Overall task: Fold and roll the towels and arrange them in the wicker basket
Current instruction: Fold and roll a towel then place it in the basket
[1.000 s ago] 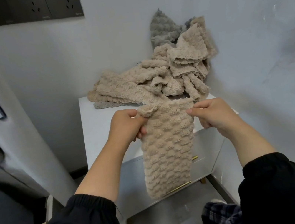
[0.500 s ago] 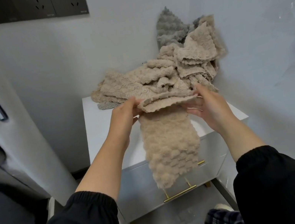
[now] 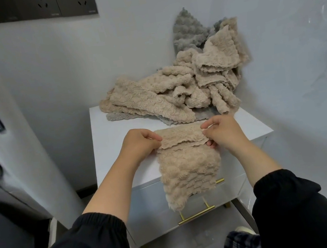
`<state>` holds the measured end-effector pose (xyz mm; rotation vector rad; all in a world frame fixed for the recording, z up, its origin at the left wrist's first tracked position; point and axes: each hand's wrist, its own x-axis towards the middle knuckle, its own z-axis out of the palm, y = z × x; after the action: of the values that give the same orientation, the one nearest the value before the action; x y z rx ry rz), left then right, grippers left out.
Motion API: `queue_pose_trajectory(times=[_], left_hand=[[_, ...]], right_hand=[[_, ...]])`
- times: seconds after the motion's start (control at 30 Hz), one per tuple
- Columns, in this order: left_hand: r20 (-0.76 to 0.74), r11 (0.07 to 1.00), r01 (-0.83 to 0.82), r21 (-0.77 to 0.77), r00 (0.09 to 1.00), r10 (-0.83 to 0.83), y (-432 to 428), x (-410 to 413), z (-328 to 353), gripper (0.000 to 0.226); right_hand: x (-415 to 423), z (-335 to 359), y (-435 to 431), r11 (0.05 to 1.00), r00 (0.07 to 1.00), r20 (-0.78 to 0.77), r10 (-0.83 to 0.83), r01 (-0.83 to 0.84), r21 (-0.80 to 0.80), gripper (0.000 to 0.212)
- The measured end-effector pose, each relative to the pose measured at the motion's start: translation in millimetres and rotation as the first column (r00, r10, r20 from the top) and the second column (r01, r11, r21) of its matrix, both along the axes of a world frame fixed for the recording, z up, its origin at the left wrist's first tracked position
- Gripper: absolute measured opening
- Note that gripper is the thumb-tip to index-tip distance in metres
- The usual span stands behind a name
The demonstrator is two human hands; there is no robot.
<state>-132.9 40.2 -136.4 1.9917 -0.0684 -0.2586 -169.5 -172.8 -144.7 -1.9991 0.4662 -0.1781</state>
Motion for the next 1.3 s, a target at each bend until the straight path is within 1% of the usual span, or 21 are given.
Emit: queue_pose_trajectory(times=[0.07, 0.13, 0.17, 0.2, 0.3, 0.37, 0.47, 0.53, 0.57, 0.6, 0.63, 0.67, 0.7, 0.77, 0.83, 0.93, 1.0, 1.07, 1.17, 1.23, 1.3], left_hand=[[0.044, 0.996, 0.027, 0.083, 0.999, -0.030, -1, 2, -3, 0.009], [0.105, 0.983, 0.013, 0.183, 0.994, -0.033, -4, 3, -7, 0.018], [0.136, 0.972, 0.003, 0.236, 0.990, -0.035, -6, 3, -10, 0.023], [0.164, 0.957, -0.004, 0.292, 0.985, -0.046, -8, 4, -13, 0.025], [0.231, 0.900, -0.026, 0.434, 0.969, -0.084, -11, 3, -15, 0.025], [0.229, 0.885, 0.000, 0.466, 0.966, -0.120, -10, 5, -14, 0.036], [0.183, 0.903, 0.074, 0.423, 0.969, -0.165, -7, 7, -12, 0.068], [0.136, 0.920, 0.102, 0.378, 0.977, -0.164, -7, 7, -11, 0.076], [0.106, 0.933, 0.115, 0.342, 0.981, -0.160, -7, 8, -11, 0.070], [0.083, 0.948, 0.124, 0.294, 0.985, -0.154, -6, 8, -11, 0.055], [0.059, 0.962, 0.125, 0.242, 0.988, -0.143, -5, 9, -11, 0.033], [0.041, 0.973, 0.118, 0.201, 0.991, -0.128, -4, 8, -10, 0.021], [0.026, 0.980, 0.105, 0.169, 0.993, -0.111, -4, 9, -11, 0.025], [0.039, 0.988, 0.067, 0.140, 0.997, -0.074, -5, 11, -13, 0.025], [0.076, 0.991, 0.036, 0.128, 0.996, -0.045, -7, 9, -10, 0.024], [0.118, 1.000, 0.024, 0.012, 0.993, -0.026, -9, 7, -2, 0.012], [0.149, 0.996, 0.007, -0.086, 0.989, 0.006, -10, 5, 2, 0.021], [0.199, 0.991, -0.001, -0.132, 0.980, 0.028, -11, 4, 0, 0.023], [0.265, 0.990, -0.016, -0.139, 0.963, 0.052, -14, 5, -2, 0.021], [0.279, 0.992, -0.004, -0.123, 0.960, 0.039, -14, 6, -3, 0.022], [0.277, 0.996, 0.022, -0.090, 0.961, 0.004, -13, 6, -6, 0.022]], right_hand=[[0, -1, 1, 0.986, 1.000, -0.015, 0.022, -0.024, -0.163, 0.010], [-1, -2, 2, 0.947, 0.999, -0.022, 0.034, -0.039, -0.320, 0.012], [-2, -3, 3, 0.934, 0.999, -0.025, 0.035, -0.042, -0.355, 0.013], [-2, -4, 3, 0.929, 0.999, -0.030, 0.043, -0.051, -0.367, 0.018], [-1, -3, 0, 0.918, 0.993, -0.070, 0.094, -0.113, -0.379, 0.043], [-1, -1, -2, 0.927, 0.989, -0.071, 0.132, -0.148, -0.346, 0.053], [-2, 2, -4, 0.956, 0.982, -0.081, 0.169, -0.183, -0.229, 0.056], [-2, 5, -6, 0.978, 0.980, -0.099, 0.170, -0.181, -0.107, 0.055], [-3, 6, -7, 0.984, 0.980, -0.109, 0.167, -0.173, -0.051, 0.052], [-4, 8, -8, 0.985, 0.977, -0.130, 0.168, -0.170, -0.005, 0.047], [-5, 10, -8, 0.985, 0.974, -0.147, 0.172, -0.169, 0.037, 0.038], [-6, 12, -9, 0.982, 0.969, -0.163, 0.184, -0.176, 0.064, 0.027], [-7, 13, -9, 0.979, 0.966, -0.167, 0.198, -0.186, 0.080, 0.020], [-6, 14, -9, 0.980, 0.970, -0.143, 0.197, -0.188, 0.070, 0.026], [-6, 16, -7, 0.987, 0.987, -0.062, 0.147, -0.142, 0.070, 0.023], [-5, 18, -5, 0.993, 0.995, 0.057, 0.086, -0.090, 0.078, 0.022], [-3, 17, -4, 0.997, 0.993, 0.096, 0.067, -0.071, 0.037, 0.017], [-1, 15, -2, 0.995, 0.991, 0.124, 0.044, -0.055, 0.080, 0.014], [1, 13, -2, 0.990, 0.984, 0.178, 0.011, -0.036, 0.136, 0.014], [1, 10, -4, 0.996, 0.979, 0.204, 0.014, -0.033, 0.088, 0.016], [-1, 8, -6, 0.999, 0.984, 0.176, 0.034, -0.033, -0.005, 0.021]])
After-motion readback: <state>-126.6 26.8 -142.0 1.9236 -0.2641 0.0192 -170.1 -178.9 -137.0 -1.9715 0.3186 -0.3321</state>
